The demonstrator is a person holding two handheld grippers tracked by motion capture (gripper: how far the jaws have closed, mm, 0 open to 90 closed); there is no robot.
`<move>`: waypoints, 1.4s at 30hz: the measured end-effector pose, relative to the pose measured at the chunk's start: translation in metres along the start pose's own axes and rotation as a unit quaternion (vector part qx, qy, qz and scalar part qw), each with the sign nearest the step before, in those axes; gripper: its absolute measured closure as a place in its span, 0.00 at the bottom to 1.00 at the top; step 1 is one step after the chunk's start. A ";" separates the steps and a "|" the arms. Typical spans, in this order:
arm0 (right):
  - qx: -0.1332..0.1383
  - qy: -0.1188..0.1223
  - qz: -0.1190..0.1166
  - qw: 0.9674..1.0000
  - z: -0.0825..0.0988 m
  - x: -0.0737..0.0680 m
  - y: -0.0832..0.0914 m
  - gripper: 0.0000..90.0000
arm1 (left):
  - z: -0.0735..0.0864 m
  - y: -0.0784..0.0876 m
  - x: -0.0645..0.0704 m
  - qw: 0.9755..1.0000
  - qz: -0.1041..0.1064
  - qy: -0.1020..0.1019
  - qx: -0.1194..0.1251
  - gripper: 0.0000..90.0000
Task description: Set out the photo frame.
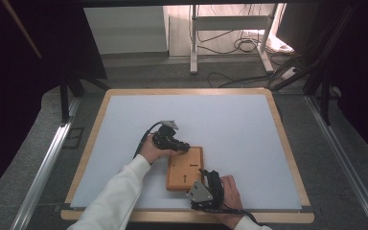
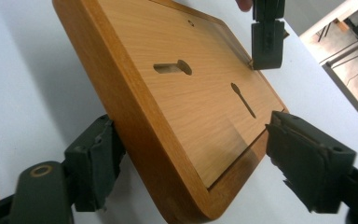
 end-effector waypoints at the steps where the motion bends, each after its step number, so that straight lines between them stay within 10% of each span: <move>1: -0.001 0.003 -0.001 1.000 0.000 0.000 0.000 0.26 | 0.000 0.000 0.000 1.000 -0.002 -0.002 -0.001 0.93; 22: 0.018 0.030 0.038 0.999 -0.015 0.016 0.014 0.52 | 0.000 0.005 -0.002 0.999 -0.033 0.016 0.014 0.78; 31: 0.016 0.033 0.035 0.999 -0.017 0.019 0.014 0.53 | 0.013 0.040 -0.010 0.995 -0.081 0.035 0.049 0.50; 42: 0.014 0.040 0.034 0.999 -0.018 0.020 0.015 0.54 | 0.044 0.078 0.006 0.991 -0.116 0.012 0.061 0.40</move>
Point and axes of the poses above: each handheld gripper's, and its own axes: y roughly backward along the jaws, z roughly out of its underside, x roughly to its right, the point moved 1 cm from there along -y, roughly forward along the jaws, and after that the axes turned 12 degrees about -z, right-handed, at the moved point
